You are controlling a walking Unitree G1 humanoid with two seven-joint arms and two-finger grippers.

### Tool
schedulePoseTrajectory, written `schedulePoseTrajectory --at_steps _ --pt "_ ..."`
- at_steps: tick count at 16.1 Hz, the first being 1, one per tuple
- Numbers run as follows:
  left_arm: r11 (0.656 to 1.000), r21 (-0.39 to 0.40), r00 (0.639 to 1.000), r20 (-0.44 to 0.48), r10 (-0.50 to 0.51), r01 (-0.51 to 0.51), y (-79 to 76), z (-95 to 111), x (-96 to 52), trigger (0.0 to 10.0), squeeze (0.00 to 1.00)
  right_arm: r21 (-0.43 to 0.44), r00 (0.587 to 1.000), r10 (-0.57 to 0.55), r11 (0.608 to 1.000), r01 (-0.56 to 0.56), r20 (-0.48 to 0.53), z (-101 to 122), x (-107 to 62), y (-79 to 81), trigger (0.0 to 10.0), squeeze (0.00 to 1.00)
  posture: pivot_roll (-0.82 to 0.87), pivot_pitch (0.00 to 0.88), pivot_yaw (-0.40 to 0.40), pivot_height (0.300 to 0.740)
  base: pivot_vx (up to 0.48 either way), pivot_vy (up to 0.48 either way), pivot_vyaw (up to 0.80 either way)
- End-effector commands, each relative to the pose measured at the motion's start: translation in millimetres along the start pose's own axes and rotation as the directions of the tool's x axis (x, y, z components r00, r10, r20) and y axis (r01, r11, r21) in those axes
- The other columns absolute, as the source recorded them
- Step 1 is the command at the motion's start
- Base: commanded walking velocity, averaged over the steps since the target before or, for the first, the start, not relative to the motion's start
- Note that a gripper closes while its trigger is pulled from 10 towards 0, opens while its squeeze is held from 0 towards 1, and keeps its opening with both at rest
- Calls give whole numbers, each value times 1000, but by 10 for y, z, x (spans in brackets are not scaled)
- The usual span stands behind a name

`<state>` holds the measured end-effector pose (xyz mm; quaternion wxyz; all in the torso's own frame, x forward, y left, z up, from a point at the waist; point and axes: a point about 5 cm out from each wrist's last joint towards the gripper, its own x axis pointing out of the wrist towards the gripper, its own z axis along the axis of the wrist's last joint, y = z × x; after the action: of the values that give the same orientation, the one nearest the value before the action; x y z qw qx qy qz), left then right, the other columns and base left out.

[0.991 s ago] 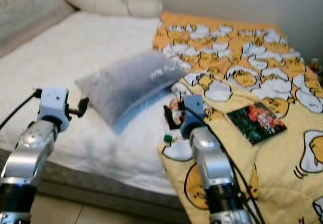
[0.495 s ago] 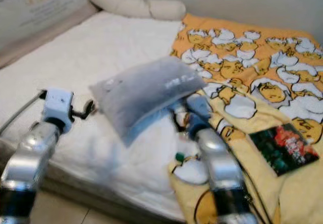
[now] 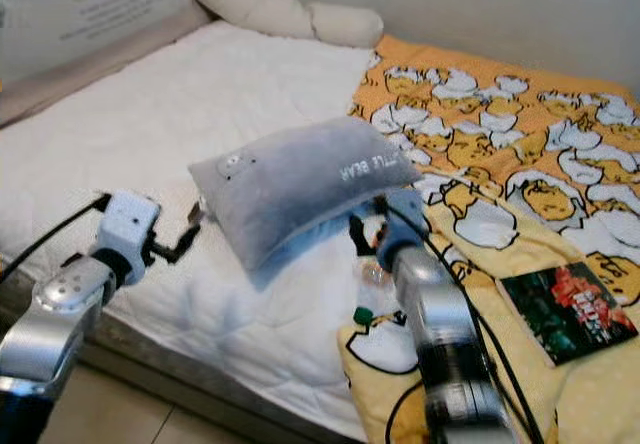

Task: Clean up the room

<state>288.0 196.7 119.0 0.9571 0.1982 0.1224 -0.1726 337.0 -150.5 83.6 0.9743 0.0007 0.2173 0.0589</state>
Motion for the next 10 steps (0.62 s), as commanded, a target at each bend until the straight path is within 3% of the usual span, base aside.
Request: schedulePoseTrajectory --at_steps 1,3,4,5,6,7,10 --pt "993 46 994 -2 -109 109 -56 74 30 10000 0 -80 993 -76 994 69 -86 -68 80 -120 10000 1000 61 0 -63 740 0 0 0" --pt "975 82 978 -38 -203 206 -91 70 36 10000 0 -68 985 -88 995 79 -147 -88 139 -154 10000 1000 65 0 -63 740 0 0 0" --pt "954 99 958 -72 -277 284 -106 55 27 10000 0 -1 972 -76 997 78 -221 -118 171 -157 10000 1000 61 0 -54 740 0 0 0" --pt "943 107 948 -89 -306 315 -107 45 20 10000 0 21 967 -76 996 83 -245 -134 183 -162 10000 929 52 0 -41 740 0 0 0" --pt "931 114 936 -112 -335 347 -102 30 10 10000 0 42 958 -79 995 94 -275 -171 192 -168 10000 722 46 0 -27 740 0 0 0" --pt "918 116 922 -126 -365 379 -107 22 3 10000 0 46 939 -91 993 113 -331 -271 188 -173 10000 0 41 0 -18 740 0 0 0" --pt "894 101 896 -140 -422 436 -146 36 8 10000 0 -4 888 -152 986 167 -434 -515 142 -189 10000 0 32 0 7 740 0 0 0"
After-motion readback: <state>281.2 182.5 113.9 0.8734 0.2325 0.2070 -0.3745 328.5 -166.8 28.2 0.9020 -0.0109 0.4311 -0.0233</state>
